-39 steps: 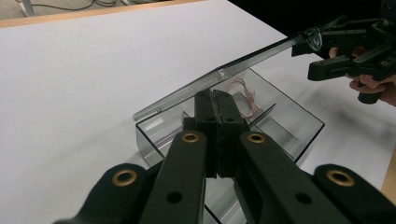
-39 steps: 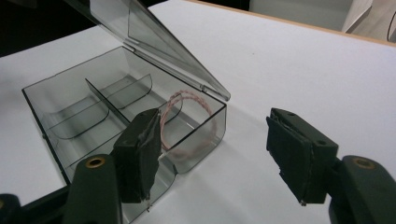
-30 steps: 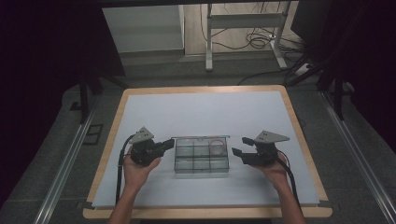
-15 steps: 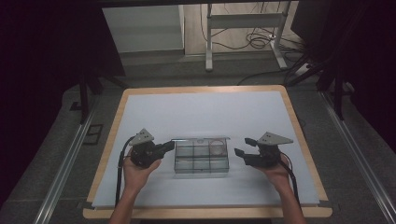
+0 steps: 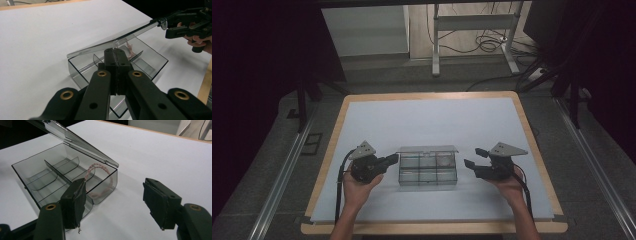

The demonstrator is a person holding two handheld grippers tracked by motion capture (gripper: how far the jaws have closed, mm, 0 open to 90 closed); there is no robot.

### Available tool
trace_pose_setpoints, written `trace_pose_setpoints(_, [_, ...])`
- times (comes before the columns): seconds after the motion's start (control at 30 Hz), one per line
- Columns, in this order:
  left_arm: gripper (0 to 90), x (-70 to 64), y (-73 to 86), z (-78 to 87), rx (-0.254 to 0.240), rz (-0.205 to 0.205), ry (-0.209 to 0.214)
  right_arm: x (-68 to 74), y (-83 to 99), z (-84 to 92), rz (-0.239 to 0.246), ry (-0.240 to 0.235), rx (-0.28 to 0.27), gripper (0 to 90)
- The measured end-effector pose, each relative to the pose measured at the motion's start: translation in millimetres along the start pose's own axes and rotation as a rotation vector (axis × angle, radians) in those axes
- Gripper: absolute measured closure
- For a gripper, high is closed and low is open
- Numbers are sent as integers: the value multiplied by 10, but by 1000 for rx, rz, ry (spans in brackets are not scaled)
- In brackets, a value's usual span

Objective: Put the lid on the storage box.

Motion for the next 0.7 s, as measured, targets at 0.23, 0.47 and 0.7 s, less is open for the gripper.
trace_pose_setpoints(0.23, [900, -14, 37, 4, 3, -1, 5, 16, -5, 26, 0, -1, -4, 342])
trace_pose_setpoints(0.47, [900, -24, 72, 3, 6, -1, 7, 5, 19, 46, -5, 6, -1, 342])
trace_pose_setpoints(0.7, [900, -35, 106, 5, 15, 1, 13, 7, 43, 54, -3, 8, 7, 341])
Point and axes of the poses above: each handheld gripper's, and its own axes: z roughly backward along the jaws, y roughly out of its underside, x roughly to its left, the point moved 8 cm from there along -z, roughly forward along the jaws, and after that the axes turned 2 degrees about -y, right-handed, at the moved point
